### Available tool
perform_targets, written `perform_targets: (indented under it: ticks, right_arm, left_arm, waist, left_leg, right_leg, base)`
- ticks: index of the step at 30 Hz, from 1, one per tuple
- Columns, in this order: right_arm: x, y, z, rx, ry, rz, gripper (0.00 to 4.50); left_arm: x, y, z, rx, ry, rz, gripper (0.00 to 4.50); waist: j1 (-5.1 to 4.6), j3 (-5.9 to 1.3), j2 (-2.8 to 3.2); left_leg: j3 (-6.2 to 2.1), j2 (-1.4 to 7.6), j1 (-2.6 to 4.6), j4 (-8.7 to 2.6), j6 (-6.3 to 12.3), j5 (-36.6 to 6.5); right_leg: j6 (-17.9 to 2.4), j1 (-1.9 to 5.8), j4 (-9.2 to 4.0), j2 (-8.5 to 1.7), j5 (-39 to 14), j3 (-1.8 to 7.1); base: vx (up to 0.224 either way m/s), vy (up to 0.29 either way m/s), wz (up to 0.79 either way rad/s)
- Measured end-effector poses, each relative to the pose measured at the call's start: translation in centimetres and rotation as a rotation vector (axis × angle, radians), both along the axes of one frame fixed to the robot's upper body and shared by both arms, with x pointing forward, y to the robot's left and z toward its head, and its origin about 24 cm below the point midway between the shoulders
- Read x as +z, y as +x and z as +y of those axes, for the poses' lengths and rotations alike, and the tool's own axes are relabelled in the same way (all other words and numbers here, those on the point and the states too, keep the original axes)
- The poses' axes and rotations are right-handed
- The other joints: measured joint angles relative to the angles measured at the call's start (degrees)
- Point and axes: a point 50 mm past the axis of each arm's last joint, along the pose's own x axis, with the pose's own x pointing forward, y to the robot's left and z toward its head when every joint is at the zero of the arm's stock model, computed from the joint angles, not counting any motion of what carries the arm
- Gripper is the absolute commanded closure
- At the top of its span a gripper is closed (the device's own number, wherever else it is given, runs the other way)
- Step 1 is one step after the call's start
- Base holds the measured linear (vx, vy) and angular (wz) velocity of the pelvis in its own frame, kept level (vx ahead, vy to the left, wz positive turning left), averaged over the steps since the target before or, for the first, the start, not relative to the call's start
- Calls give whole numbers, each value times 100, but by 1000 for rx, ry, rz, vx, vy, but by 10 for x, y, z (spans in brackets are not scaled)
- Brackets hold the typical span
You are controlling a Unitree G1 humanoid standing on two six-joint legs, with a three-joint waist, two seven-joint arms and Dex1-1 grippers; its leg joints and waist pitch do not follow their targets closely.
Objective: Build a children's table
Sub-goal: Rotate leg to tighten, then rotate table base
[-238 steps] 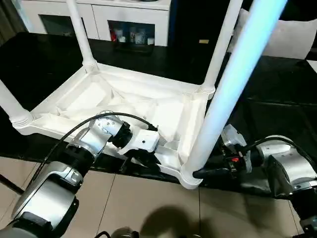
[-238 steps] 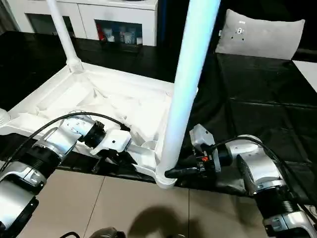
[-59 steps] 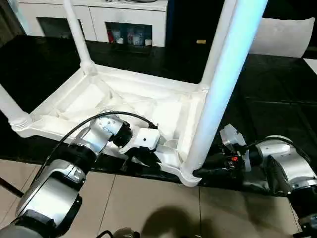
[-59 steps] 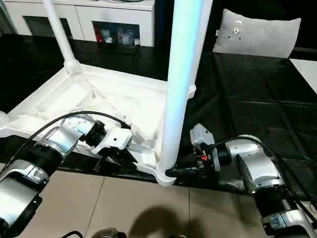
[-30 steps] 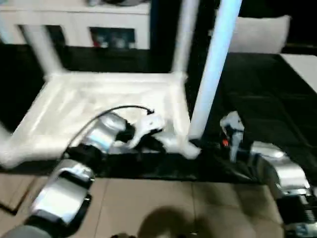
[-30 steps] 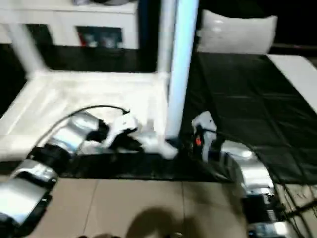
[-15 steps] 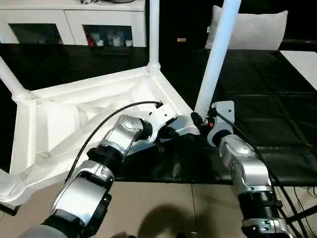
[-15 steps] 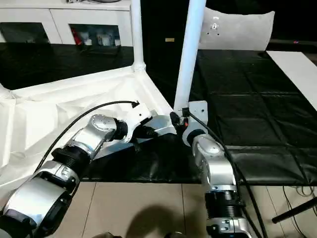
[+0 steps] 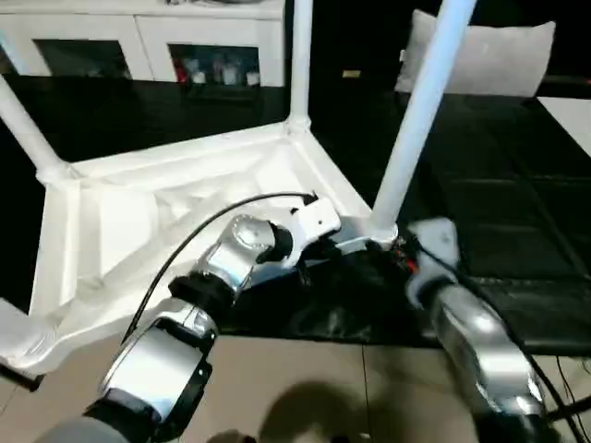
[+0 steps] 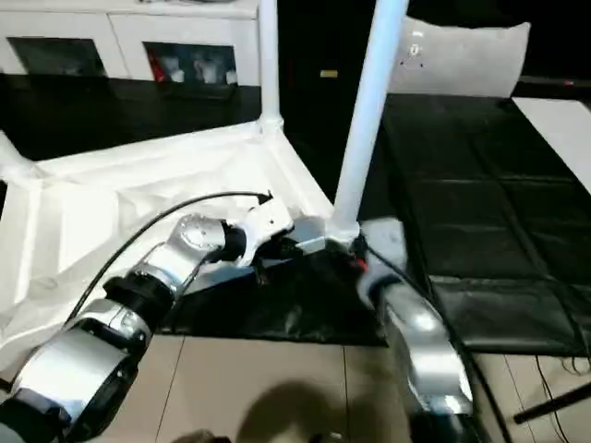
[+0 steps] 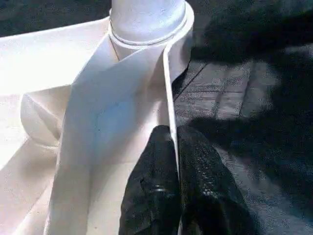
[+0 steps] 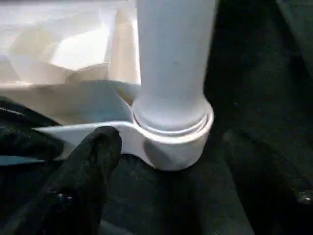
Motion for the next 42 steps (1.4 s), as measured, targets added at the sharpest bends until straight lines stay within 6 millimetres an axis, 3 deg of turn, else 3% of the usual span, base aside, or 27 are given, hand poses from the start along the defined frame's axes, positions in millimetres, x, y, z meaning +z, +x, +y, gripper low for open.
perform_targets:
  ticks: [3,4,8,10,14,17,21,24,29,33,37,42]
  right_arm:
    - [9,-5,-5,16,9,-25,40]
    - [14,-7,-5,50,-1,-24,30]
    - [22,-9,2,148,-3,-46,0]
    - [25,-10,5,183,1,-52,0]
    - [26,-11,15,272,-8,-48,0]
    - [31,-7,28,334,-5,-49,0]
    - [38,6,45,409,-34,-69,0]
    - [34,19,54,426,-93,-54,0]
    - [34,49,82,437,-52,0,0]
    - [31,59,93,438,-19,43,0]
    - [24,84,84,208,17,90,0]
    - [26,93,66,66,32,70,0]
  left_arm:
    - [8,-1,-2,-18,-80,8,395]
    - [20,0,-5,-44,-93,-33,389]
    - [35,2,4,-44,-69,-86,352]
    - [34,-2,17,-18,-47,-64,352]
    - [29,-17,57,37,14,26,352]
    - [30,-33,85,51,74,70,352]
    - [32,-58,109,61,138,145,352]
    - [37,-74,111,51,132,188,352]
    - [30,-104,108,54,144,289,352]
    - [21,-114,105,86,160,349,352]
    - [7,-120,112,234,199,354,352]
    - [2,-120,121,337,216,322,352]
  waist:
    - [10,1,4]
    - [17,-6,16]
    - [-64,-23,42]
    - [-132,-30,54]
    - [-175,-30,53]
    - [-167,-30,52]
    - [-131,-32,43]
    - [-91,-34,41]
    - [-208,-33,43]
    - [-159,-34,41]
    - [-169,-35,34]
    - [-121,-39,20]
  left_leg:
    - [0,0,0,0,-2,0]
    - [0,0,6,1,-7,-4]
    - [0,0,28,-1,-29,-17]
    - [0,1,31,-4,-30,-16]
    - [-2,9,29,-6,-36,-13]
    - [-2,9,25,-5,-40,-12]
    - [-1,7,28,-3,-42,-12]
    - [0,2,31,-2,-48,-7]
    - [0,1,45,-1,-60,0]
    - [-6,3,51,-2,-66,3]
    - [-5,1,57,4,-69,6]
    - [-6,0,57,7,-68,6]
  right_leg:
    - [0,0,0,0,2,0]
    - [-1,10,-4,0,3,0]
    - [30,26,-6,2,-15,0]
    - [31,25,-3,4,-15,0]
    - [29,18,1,11,-14,-1]
    - [28,16,2,11,-14,2]
    - [28,19,2,10,-14,4]
    - [28,29,3,9,-14,11]
    - [21,32,15,9,-10,16]
    - [26,33,28,12,-13,12]
    - [22,38,32,12,-11,17]
    - [26,46,32,11,-13,16]
  base:
    - [0,0,0]
    - [0,0,0]
    - [0,0,0]
    - [0,0,0]
    - [0,0,0]
    - [0,0,0]
    - [0,0,0]
    - [0,0,0]
    - [0,0,0]
    - [0,0,0]
    - [0,0,0]
    - [0,0,0]
